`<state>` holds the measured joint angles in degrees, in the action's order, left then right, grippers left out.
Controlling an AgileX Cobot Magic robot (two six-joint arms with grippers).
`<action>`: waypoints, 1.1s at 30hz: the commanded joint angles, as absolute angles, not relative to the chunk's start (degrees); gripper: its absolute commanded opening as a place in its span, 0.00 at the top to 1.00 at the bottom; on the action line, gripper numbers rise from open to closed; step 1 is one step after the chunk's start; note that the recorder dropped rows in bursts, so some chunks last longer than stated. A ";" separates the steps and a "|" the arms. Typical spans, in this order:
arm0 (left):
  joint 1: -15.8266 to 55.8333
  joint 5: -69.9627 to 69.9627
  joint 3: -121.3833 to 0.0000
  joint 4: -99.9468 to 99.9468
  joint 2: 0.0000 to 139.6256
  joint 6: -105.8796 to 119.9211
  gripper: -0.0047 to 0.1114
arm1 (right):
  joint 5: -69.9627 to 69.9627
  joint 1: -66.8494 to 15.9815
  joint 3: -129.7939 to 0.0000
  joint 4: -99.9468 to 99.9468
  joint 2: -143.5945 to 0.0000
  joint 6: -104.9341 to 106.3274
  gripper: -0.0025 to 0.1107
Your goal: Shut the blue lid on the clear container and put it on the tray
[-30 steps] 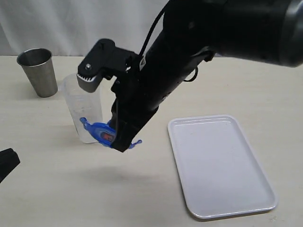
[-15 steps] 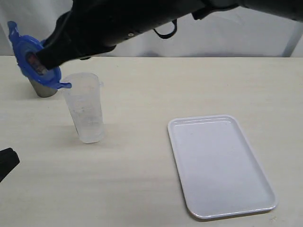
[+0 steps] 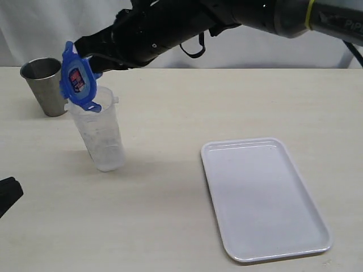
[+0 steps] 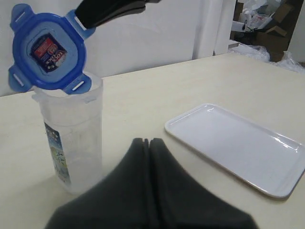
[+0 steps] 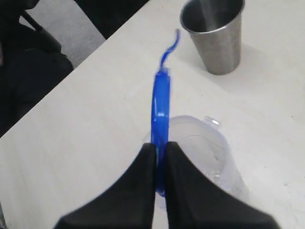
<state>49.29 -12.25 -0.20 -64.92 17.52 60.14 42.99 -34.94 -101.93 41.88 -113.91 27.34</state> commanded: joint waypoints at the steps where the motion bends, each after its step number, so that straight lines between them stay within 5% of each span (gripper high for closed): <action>1: 49.44 -12.31 0.00 -65.52 17.83 59.71 0.96 | 45.05 -33.06 -102.38 44.09 -114.88 26.75 0.94; 20: 49.44 -12.31 0.00 -65.52 17.83 59.71 0.96 | 41.60 -31.86 -102.56 45.87 -113.26 26.18 0.94; 33: 49.44 -12.10 0.00 -65.89 17.83 59.71 0.96 | 44.68 -31.86 -102.56 65.51 -111.83 33.60 0.94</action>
